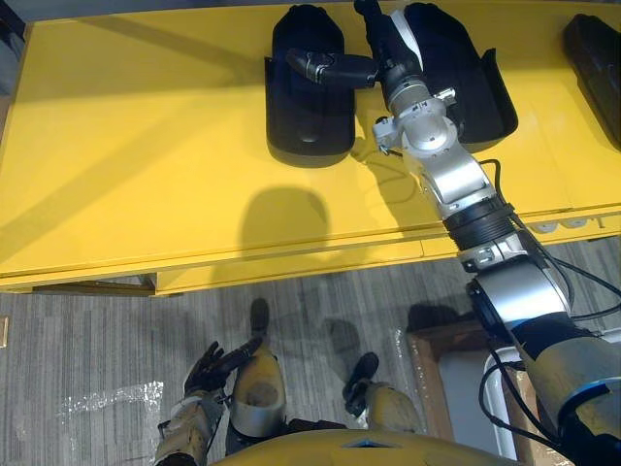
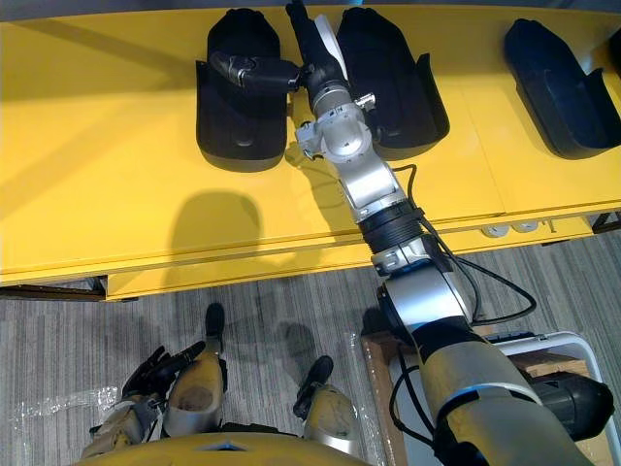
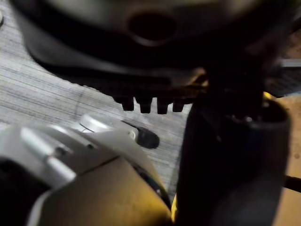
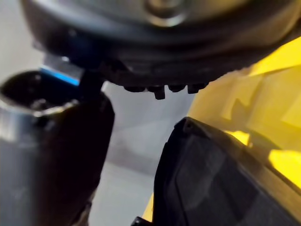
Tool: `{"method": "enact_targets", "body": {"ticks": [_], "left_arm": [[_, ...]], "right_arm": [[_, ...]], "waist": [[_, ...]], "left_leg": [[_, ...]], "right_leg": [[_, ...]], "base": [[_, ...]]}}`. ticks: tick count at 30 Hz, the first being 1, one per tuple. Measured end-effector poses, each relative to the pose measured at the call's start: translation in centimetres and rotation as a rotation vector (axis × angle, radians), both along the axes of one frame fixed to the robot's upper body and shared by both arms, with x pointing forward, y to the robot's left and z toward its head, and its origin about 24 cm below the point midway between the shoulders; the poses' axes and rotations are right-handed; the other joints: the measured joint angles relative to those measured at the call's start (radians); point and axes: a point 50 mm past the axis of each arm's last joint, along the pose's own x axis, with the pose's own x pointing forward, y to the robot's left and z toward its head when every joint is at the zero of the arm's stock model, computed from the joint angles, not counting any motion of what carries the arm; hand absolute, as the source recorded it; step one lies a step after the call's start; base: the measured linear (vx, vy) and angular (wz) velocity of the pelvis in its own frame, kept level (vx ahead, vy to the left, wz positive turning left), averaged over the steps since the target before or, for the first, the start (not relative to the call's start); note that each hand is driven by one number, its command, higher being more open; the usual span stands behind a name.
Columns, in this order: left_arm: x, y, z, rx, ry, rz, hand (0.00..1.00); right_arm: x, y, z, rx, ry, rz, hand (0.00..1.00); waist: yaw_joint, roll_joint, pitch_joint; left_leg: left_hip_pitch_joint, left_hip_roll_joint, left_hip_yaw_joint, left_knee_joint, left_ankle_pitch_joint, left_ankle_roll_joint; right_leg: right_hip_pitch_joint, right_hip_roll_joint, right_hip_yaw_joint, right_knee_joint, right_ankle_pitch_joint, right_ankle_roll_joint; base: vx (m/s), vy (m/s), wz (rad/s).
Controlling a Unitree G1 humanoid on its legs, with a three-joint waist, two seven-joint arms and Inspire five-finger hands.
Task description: Walk over and take three plastic housings, then place them on the shelf
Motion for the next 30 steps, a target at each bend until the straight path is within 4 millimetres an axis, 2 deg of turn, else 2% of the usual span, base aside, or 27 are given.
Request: {"method": "enact_targets", "body": {"ticks": [6, 18, 30], "left_arm": [[0.1, -0.2, 0.0, -0.005, -0.004, 0.0, 1.0], [0.3, -0.2, 0.1, -0.004, -0.011, -0.003, 1.0], [0.4, -0.3, 0.2, -0.001, -0.015, -0.007, 1.0]], "right_arm": [[0.2, 0.3, 1.4, -0.013, -0.019, 0.014, 1.0], [0.8, 0.7, 0.2, -0.093, 0.07, 0.085, 1.0], [1.2, 0.7, 0.7, -0.117, 0.073, 0.068, 1.0]], "waist": [[0.001, 0.006, 0.012], [0.004, 0.007, 0.014], [0.007, 0.009, 0.016]], "left_leg": [[-0.001, 0.0, -0.005, 0.0, 0.001, 0.001], [-0.001, 0.0, -0.013, 0.0, 0.001, 0.001], [-0.007, 0.0, -0.027, 0.0, 0.001, 0.001]], "right_leg": [[0.002, -0.001, -0.006, 0.004, -0.004, 0.001], [0.001, -0.003, -0.014, 0.02, -0.017, 0.0], [0.002, -0.003, -0.027, 0.026, -0.025, -0.001]], "base": [[0.0, -0.007, 0.02], [0.0, -0.006, 0.02], [0.0, -0.012, 0.03]]}}
